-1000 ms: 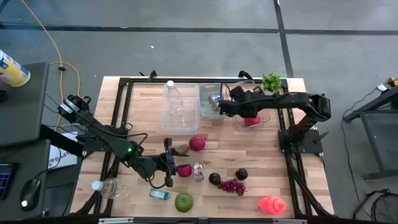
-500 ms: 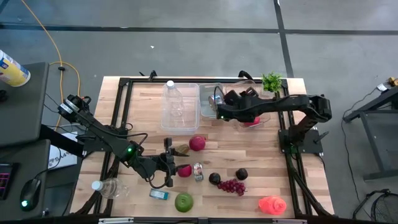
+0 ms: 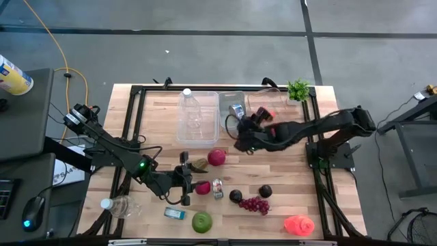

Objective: Pick & Place Food Item
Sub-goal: Put the right green canned salmon into the white bin

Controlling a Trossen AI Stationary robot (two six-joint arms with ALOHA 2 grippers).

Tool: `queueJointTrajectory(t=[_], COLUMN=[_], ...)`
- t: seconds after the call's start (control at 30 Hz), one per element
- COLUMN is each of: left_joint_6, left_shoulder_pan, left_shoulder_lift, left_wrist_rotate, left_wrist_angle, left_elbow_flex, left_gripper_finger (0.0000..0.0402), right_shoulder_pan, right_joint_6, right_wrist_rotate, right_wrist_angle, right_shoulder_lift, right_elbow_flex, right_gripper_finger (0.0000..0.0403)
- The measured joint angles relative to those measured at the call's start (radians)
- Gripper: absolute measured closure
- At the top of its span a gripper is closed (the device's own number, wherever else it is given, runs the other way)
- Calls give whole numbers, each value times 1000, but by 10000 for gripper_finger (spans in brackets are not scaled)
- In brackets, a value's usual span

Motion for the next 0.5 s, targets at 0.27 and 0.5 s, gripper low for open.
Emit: queueJointTrajectory(t=[0.27,0.5], left_joint_6=[-3,-2], left_shoulder_pan=[-28,-66], left_shoulder_lift=[0,-44], left_wrist_rotate=[-1,-38], left_wrist_angle=[-3,-85], left_elbow_flex=[0,0], left_gripper_finger=[249,249], right_shoulder_pan=[115,214], right_joint_6=[-35,-33], right_wrist_rotate=[-159,-188], right_wrist_angle=[169,303], right_shoulder_lift=[-30,-30], right_elbow_flex=[1,0], right_gripper_finger=[199,197])
